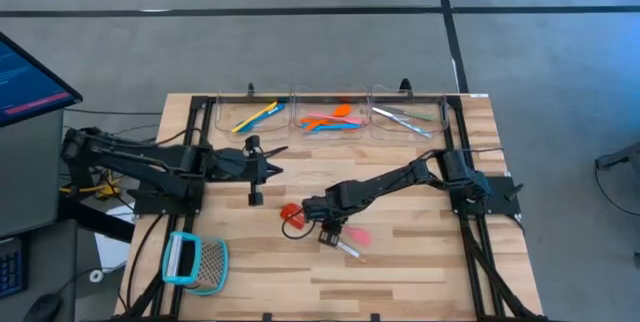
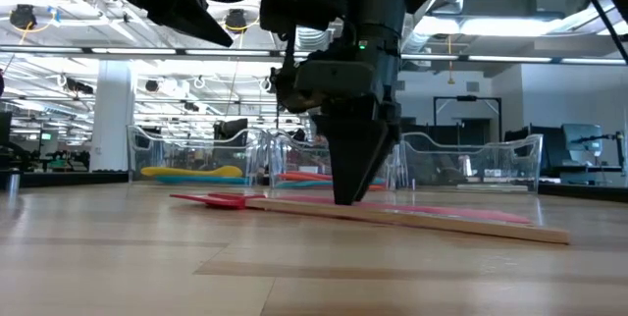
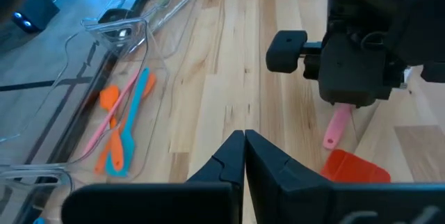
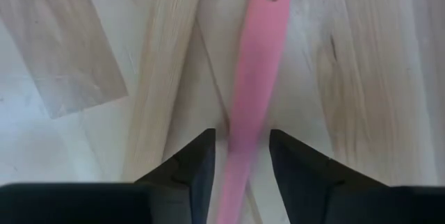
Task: Pick & Place Kitchen Items
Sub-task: Put the pink spatula into the middle transparent bin
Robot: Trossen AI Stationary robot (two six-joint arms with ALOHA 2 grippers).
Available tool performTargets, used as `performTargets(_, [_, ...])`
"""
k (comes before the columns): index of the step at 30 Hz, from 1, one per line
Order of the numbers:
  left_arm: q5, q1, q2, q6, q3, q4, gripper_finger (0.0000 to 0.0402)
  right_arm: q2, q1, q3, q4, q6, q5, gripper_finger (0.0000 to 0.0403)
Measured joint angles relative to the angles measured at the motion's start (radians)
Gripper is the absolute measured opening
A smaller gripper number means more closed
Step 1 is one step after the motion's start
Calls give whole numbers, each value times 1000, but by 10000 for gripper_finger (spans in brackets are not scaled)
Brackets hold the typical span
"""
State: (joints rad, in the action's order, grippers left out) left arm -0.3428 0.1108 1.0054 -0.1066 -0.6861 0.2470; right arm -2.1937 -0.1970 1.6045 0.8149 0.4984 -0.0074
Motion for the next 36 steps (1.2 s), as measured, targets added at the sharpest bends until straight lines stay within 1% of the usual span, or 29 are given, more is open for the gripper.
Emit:
performTargets(3, [0,0,0,0,0,1,2,0,0,0,0,0,1,135])
performTargets(6, [0,0,0,0,0,0,2,-1,0,-1,3,9,7,121])
performTargets(8, [0,0,0,0,0,0,2,-1,0,-1,9,23,8,99])
performTargets(13, [-1,0,0,0,0,0,2,-1,1,-1,12,25,16,23])
performTargets(14, [0,0,0,0,0,0,2,-1,1,-1,13,17,18,16])
performTargets(18, [0,0,0,0,0,0,2,-1,-5,-1,23,2,40,14])
performTargets(21, [-1,0,0,0,0,1,2,15,-8,-3,24,-26,41,1])
performTargets(25, [-1,0,0,1,0,4,2,32,-11,-7,40,-30,45,1])
performTargets(28, [3,0,0,37,0,5,2,45,-8,-9,76,-30,49,1])
performTargets(29, [21,0,1,54,0,3,2,54,-8,-9,103,-35,53,0])
performTargets(32, [124,0,26,92,0,-14,2,72,-19,-7,171,-51,75,0])
performTargets(34, [196,2,68,109,0,-64,2,78,-36,-7,208,-53,116,0])
performTargets(36, [256,3,118,112,0,-107,2,95,-58,-7,234,-50,135,0])
